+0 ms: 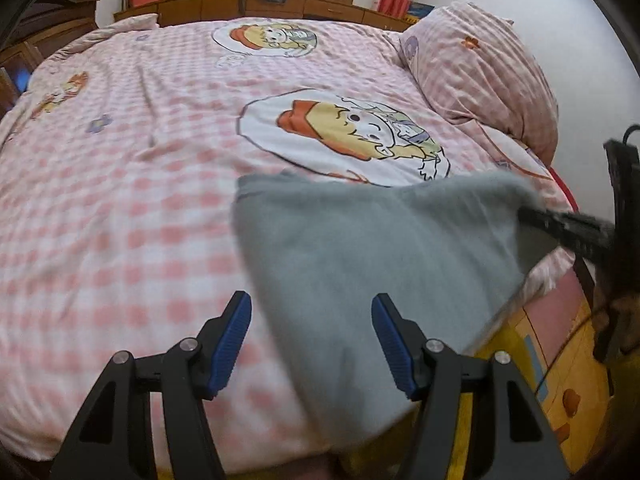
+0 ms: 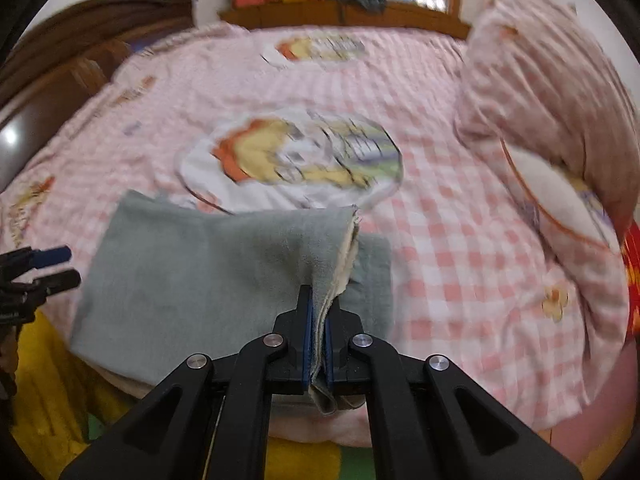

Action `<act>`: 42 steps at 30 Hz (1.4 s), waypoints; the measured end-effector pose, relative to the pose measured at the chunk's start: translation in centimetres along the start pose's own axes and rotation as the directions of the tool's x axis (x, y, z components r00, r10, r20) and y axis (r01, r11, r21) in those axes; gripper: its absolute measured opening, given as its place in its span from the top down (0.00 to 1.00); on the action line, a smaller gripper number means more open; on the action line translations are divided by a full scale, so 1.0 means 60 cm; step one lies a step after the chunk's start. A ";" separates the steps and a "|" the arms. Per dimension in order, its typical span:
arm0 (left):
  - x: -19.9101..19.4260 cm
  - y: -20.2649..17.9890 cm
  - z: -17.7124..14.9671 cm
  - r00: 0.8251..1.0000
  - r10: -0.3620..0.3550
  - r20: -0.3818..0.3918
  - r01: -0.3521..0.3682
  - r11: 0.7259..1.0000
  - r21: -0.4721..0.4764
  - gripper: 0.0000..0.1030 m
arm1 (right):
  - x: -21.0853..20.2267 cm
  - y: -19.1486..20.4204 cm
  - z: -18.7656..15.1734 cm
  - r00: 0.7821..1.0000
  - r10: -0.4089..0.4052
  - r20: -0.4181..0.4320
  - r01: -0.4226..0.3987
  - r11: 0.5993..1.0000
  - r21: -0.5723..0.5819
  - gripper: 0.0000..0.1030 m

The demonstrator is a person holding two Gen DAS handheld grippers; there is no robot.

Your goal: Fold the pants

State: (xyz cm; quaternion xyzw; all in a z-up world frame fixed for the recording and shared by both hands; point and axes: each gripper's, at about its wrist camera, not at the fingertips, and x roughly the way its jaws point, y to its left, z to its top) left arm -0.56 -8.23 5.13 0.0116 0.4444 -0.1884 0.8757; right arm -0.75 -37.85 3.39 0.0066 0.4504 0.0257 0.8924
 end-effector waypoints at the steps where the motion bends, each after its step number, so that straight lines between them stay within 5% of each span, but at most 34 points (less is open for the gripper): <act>1: 0.014 -0.004 0.007 1.000 0.002 -0.004 -0.002 1.000 0.005 0.36 | 0.023 -0.015 -0.004 0.999 -0.001 -0.043 0.003 0.999 0.036 0.94; 3: 0.044 -0.012 0.017 1.000 0.010 -0.027 -0.010 1.000 0.015 0.36 | 0.063 -0.045 -0.016 0.992 0.057 -0.113 -0.042 0.991 0.130 0.92; 6: 0.078 -0.019 0.017 0.997 0.039 -0.071 -0.037 0.999 0.033 0.36 | 0.054 -0.073 -0.011 0.985 0.138 -0.108 -0.110 0.966 0.233 0.89; 10: 0.086 -0.018 0.011 0.995 0.057 -0.076 -0.054 0.997 0.048 0.33 | 0.014 -0.083 0.006 0.985 0.163 -0.056 -0.145 0.960 0.239 0.65; 13: 0.090 -0.010 0.011 0.996 0.045 -0.082 -0.044 0.999 0.019 0.31 | -0.002 -0.083 0.033 0.982 0.186 -0.008 -0.180 0.959 0.218 0.57; 21: 0.092 -0.010 0.009 0.996 0.044 -0.075 -0.044 0.999 0.005 0.29 | 0.083 -0.073 0.064 0.946 0.306 -0.109 -0.282 0.941 0.187 0.57; 26: 0.097 -0.009 0.007 0.996 0.057 -0.075 -0.057 0.998 -0.002 0.23 | 0.092 -0.071 0.074 0.925 0.370 -0.089 -0.348 0.916 0.199 0.57; 28: 0.101 -0.002 0.007 0.996 0.045 -0.083 -0.048 0.998 -0.029 0.21 | 0.079 -0.068 0.075 0.924 0.378 -0.053 -0.362 0.913 0.188 0.69; 30: 0.100 0.005 0.006 0.996 0.032 -0.084 -0.036 0.998 -0.048 0.21 | 0.061 -0.061 0.074 0.931 0.366 -0.015 -0.360 0.922 0.147 0.82; 34: 0.098 0.006 0.007 0.996 0.041 -0.080 -0.044 0.998 -0.042 0.21 | 0.021 -0.035 0.067 0.944 0.325 0.063 -0.326 0.945 0.011 0.87; 36: 0.096 0.007 0.006 0.996 0.050 -0.076 -0.053 0.998 -0.035 0.21 | 0.010 -0.023 0.064 0.968 0.227 0.102 -0.223 0.974 -0.047 0.87; 38: 0.095 0.006 0.006 0.996 0.053 -0.073 -0.056 0.998 -0.033 0.21 | 0.026 -0.023 0.066 0.996 0.007 0.090 -0.002 0.998 -0.058 0.87; 40: 0.096 0.003 0.006 0.996 0.055 -0.073 -0.057 0.998 -0.033 0.21 | 0.048 -0.038 0.067 0.989 -0.141 0.047 0.142 0.989 -0.040 0.87; 42: 0.094 0.003 0.007 0.996 0.055 -0.074 -0.057 0.998 -0.033 0.22 | 0.051 -0.060 0.067 0.992 -0.125 0.016 0.124 0.991 0.040 0.87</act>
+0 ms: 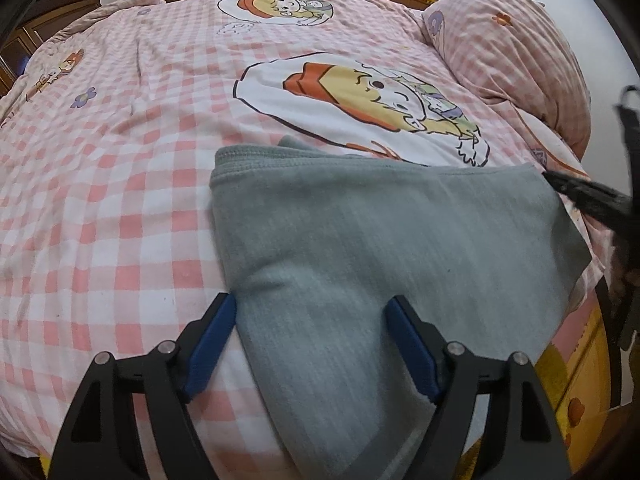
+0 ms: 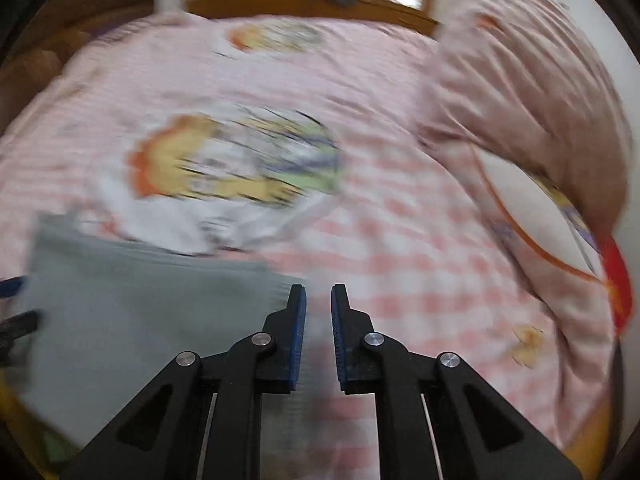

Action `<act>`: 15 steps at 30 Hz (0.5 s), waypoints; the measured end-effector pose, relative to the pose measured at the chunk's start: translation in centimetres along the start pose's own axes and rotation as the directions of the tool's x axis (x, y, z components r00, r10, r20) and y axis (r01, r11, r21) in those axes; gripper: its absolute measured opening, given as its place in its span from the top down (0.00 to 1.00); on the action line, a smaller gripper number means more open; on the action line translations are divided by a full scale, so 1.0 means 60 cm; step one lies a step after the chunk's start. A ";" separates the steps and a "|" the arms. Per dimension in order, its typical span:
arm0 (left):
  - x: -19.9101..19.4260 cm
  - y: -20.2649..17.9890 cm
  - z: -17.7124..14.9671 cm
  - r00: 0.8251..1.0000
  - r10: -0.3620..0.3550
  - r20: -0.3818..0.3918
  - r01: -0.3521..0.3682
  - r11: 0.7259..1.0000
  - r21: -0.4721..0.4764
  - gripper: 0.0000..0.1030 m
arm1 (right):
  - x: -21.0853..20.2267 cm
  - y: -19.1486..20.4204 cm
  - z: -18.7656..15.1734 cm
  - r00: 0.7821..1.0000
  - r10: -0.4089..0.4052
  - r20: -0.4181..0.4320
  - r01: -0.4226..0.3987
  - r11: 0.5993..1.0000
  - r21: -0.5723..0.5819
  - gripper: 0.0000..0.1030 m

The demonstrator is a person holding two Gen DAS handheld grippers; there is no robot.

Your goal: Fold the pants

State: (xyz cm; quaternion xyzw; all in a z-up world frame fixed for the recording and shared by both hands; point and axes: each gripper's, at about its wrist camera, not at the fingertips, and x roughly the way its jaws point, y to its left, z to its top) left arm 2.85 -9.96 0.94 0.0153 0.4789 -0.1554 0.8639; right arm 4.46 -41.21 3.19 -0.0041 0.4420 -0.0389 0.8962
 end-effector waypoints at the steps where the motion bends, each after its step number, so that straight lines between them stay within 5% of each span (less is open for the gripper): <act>1: -0.008 0.003 0.002 1.000 -0.001 0.007 0.001 1.000 -0.008 0.25 | -0.013 -0.005 0.001 0.998 0.053 0.021 -0.053 0.998 0.028 0.87; 5: -0.053 0.004 0.025 0.993 -0.037 0.116 0.041 0.999 -0.029 0.31 | -0.055 0.032 0.008 0.972 0.219 0.086 -0.217 0.976 -0.027 0.86; 7: -0.058 -0.005 0.047 0.987 -0.027 0.158 0.026 1.000 0.009 0.51 | -0.041 0.064 0.014 0.965 0.259 0.045 -0.256 0.964 -0.066 0.86; 10: -0.023 -0.016 0.077 0.992 -0.014 0.126 0.006 0.998 0.062 0.72 | 0.005 0.089 0.012 0.980 0.196 -0.021 -0.197 0.977 -0.076 0.86; 15: 0.069 0.013 0.090 0.999 0.036 0.023 -0.037 0.999 0.032 0.77 | 0.070 0.076 -0.004 0.989 0.136 -0.062 -0.136 0.991 -0.012 1.00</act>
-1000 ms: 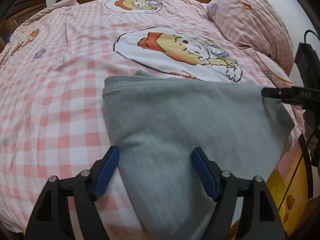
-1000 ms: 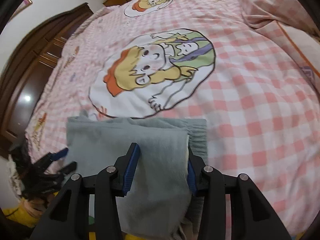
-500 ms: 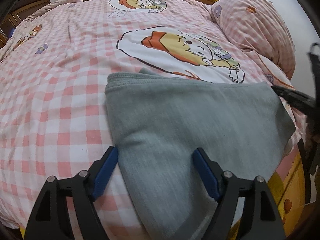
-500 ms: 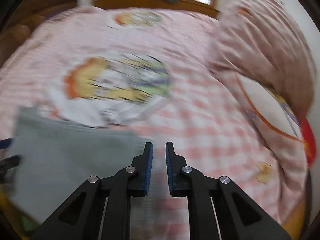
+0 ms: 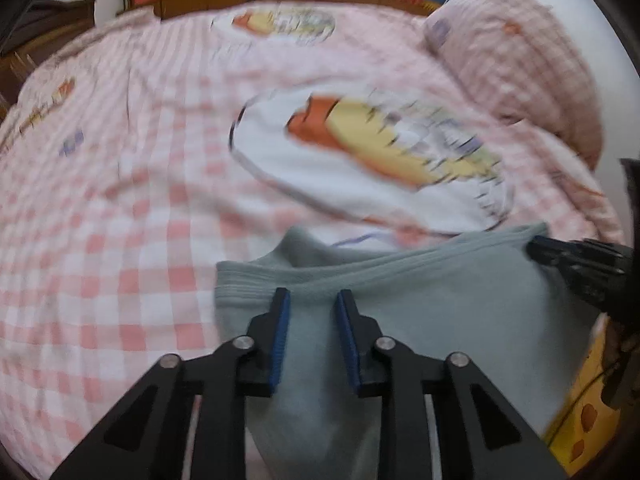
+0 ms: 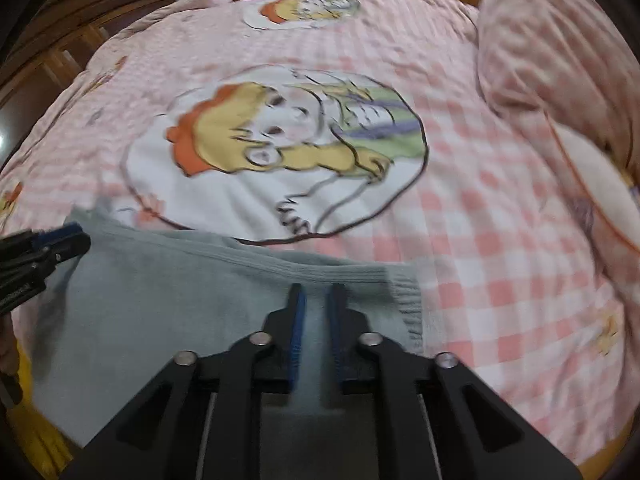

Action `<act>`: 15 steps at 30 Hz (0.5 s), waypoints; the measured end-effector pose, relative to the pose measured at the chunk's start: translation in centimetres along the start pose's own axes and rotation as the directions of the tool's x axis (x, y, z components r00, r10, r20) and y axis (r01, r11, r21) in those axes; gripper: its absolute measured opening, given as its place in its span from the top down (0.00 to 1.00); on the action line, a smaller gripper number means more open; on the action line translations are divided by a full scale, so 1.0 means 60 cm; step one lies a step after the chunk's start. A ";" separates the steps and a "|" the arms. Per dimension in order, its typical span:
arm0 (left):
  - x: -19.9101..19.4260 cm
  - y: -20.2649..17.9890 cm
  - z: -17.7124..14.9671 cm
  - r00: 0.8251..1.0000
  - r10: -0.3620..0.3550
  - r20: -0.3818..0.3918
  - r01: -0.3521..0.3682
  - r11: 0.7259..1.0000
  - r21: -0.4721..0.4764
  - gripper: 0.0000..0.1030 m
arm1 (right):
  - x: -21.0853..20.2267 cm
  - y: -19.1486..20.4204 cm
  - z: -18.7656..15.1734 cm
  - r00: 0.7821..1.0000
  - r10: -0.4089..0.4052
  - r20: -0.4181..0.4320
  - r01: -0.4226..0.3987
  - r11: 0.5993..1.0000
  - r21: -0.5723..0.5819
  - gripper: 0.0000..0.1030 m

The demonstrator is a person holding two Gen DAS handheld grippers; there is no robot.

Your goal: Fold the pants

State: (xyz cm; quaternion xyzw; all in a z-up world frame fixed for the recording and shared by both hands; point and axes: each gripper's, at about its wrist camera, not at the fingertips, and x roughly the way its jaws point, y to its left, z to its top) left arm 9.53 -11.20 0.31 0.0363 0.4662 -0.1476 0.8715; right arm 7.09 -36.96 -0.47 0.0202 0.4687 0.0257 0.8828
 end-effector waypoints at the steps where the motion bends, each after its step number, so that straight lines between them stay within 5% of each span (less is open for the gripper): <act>1: 0.003 0.006 0.001 1.000 -0.007 0.003 0.007 1.000 -0.003 0.78 | 0.002 -0.006 0.001 1.000 0.009 0.007 -0.009 1.000 0.023 1.00; 7: -0.019 0.012 0.001 1.000 -0.027 0.005 0.027 0.999 -0.025 0.78 | -0.041 -0.016 0.002 1.000 0.022 0.010 -0.022 0.997 0.075 1.00; 15: -0.105 0.016 -0.073 0.992 -0.123 -0.009 0.123 0.990 -0.066 0.72 | -0.129 0.011 -0.065 0.997 0.077 0.012 -0.077 0.997 0.012 0.90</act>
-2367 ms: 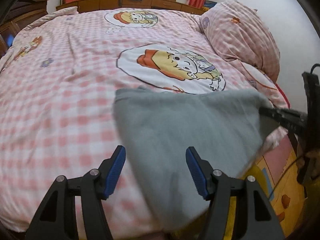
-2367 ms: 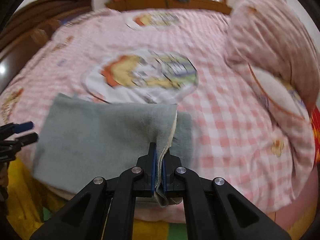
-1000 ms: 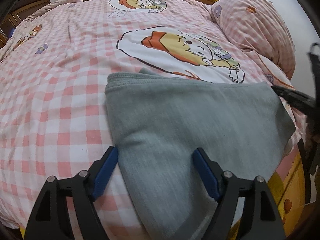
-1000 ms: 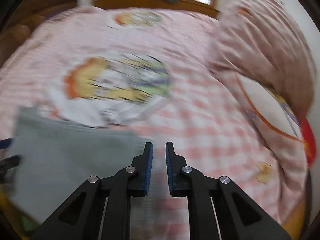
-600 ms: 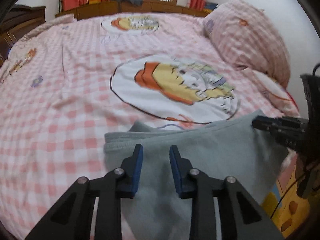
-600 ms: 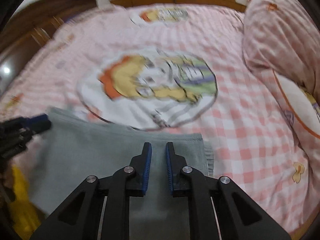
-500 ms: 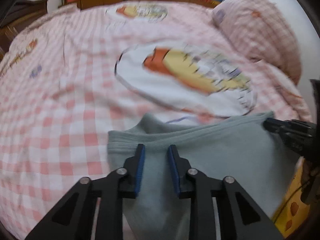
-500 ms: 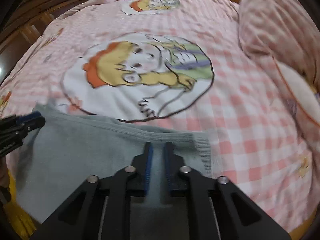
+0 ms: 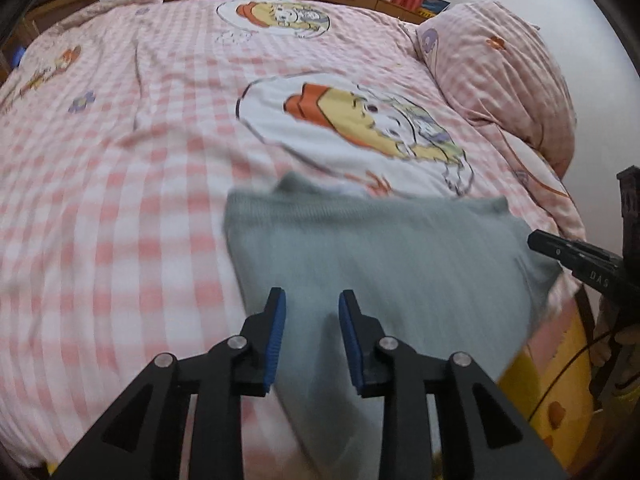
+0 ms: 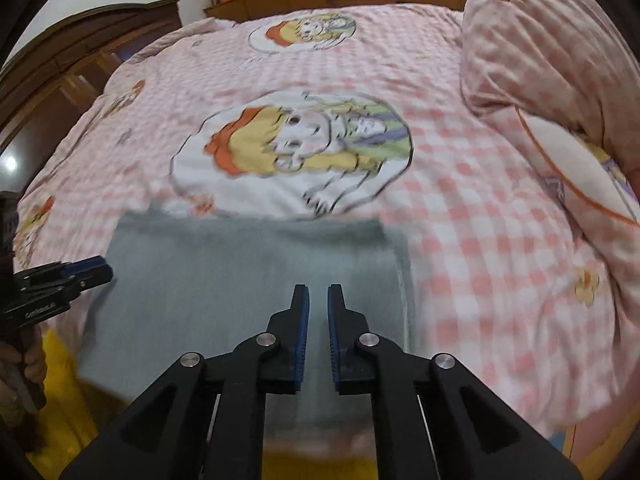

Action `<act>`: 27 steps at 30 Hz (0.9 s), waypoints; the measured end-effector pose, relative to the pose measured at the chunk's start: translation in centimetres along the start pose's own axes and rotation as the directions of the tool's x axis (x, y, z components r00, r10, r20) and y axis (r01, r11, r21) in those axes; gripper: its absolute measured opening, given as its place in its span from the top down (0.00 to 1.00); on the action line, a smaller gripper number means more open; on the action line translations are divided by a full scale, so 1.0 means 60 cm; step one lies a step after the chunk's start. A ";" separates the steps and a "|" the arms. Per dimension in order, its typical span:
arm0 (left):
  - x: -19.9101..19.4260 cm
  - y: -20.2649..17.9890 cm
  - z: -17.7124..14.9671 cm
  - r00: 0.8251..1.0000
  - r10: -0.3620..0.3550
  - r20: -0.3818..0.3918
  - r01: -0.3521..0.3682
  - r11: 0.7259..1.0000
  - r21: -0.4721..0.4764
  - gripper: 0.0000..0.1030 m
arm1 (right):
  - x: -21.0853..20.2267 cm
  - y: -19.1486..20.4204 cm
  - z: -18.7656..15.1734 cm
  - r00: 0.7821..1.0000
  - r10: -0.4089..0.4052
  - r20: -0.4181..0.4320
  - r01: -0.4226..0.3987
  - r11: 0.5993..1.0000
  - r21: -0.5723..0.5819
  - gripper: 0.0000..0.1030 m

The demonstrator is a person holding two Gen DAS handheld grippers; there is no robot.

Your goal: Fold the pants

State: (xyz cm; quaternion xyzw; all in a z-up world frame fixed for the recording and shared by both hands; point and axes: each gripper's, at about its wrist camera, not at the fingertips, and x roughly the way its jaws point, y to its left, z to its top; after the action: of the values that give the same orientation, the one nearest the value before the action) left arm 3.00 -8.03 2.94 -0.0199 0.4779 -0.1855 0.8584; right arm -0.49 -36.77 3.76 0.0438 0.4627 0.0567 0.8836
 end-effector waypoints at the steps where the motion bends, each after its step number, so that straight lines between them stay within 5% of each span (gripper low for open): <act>1: -0.004 0.001 -0.011 1.000 -0.002 -0.007 0.002 1.000 -0.010 0.71 | -0.001 0.002 -0.015 1.000 -0.017 -0.014 0.017 1.000 -0.008 0.90; 4: -0.010 0.003 -0.039 1.000 -0.003 -0.019 0.002 1.000 -0.031 0.67 | 0.006 0.001 -0.048 0.996 -0.073 -0.045 0.072 0.997 -0.014 0.90; 9: -0.012 0.010 -0.078 0.998 -0.026 -0.051 0.022 0.997 -0.074 0.61 | 0.009 -0.032 -0.083 0.998 -0.010 -0.062 0.017 0.992 0.122 0.90; 15: -0.028 0.001 -0.104 0.998 -0.037 -0.055 0.034 0.998 -0.048 0.61 | -0.011 -0.019 -0.079 0.996 -0.040 -0.074 0.047 0.993 0.105 0.90; 19: -0.029 0.011 -0.100 0.996 -0.071 -0.052 0.067 0.995 -0.075 0.60 | -0.057 0.001 -0.058 0.999 0.020 -0.041 -0.015 0.994 0.106 0.89; 22: -0.020 0.018 -0.088 0.995 -0.084 -0.045 0.079 0.992 -0.100 0.59 | -0.104 0.025 -0.040 0.999 0.043 -0.001 -0.043 0.996 0.077 0.70; 27: -0.002 0.016 -0.070 0.994 -0.102 -0.037 0.097 0.989 -0.116 0.49 | -0.130 0.061 -0.036 0.994 0.105 0.033 -0.107 0.992 0.071 0.61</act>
State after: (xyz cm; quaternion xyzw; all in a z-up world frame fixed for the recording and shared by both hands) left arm -0.23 -6.49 0.53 -0.0887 0.5045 -0.2007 0.8351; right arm -6.89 -34.17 9.33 0.1015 0.4485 0.0859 0.8839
